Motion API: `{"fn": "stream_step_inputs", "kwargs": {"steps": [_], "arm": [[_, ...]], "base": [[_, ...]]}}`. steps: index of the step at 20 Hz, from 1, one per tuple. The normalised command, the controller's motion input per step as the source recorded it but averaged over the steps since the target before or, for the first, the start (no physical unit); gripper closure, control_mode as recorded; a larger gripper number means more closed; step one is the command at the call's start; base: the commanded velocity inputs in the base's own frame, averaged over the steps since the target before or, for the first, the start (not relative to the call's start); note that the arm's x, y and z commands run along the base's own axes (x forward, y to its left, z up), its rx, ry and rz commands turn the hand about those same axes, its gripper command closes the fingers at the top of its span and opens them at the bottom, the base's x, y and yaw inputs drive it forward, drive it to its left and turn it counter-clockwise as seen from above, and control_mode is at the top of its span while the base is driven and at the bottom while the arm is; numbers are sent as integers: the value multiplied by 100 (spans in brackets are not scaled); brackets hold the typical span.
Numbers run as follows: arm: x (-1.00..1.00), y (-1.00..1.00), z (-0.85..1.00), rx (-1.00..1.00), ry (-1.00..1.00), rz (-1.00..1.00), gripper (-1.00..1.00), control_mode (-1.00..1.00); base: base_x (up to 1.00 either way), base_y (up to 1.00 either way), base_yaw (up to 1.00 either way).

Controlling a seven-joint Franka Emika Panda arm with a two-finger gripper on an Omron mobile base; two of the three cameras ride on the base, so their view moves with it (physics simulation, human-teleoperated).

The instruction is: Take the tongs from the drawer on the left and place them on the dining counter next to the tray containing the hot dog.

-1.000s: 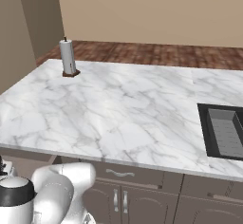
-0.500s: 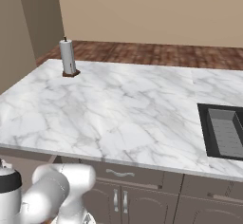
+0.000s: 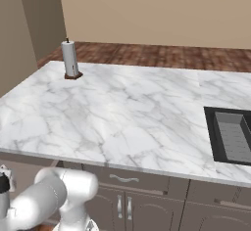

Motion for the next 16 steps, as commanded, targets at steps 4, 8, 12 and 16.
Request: {"fn": "stream_step_inputs", "kwargs": {"steps": [4, 8, 12, 16], "arm": [[12, 16, -21, 0, 0, -1, -100, -100], [7, 21, -22, 0, 0, 0, -100, -100], [8, 19, -25, 0, 2, 0, -100, -100], [7, 11, -25, 0, 1, 0, -100, -100]], "base": [[0, 0, 0], [0, 0, 0], [0, 0, 0], [0, 0, 0]]}}
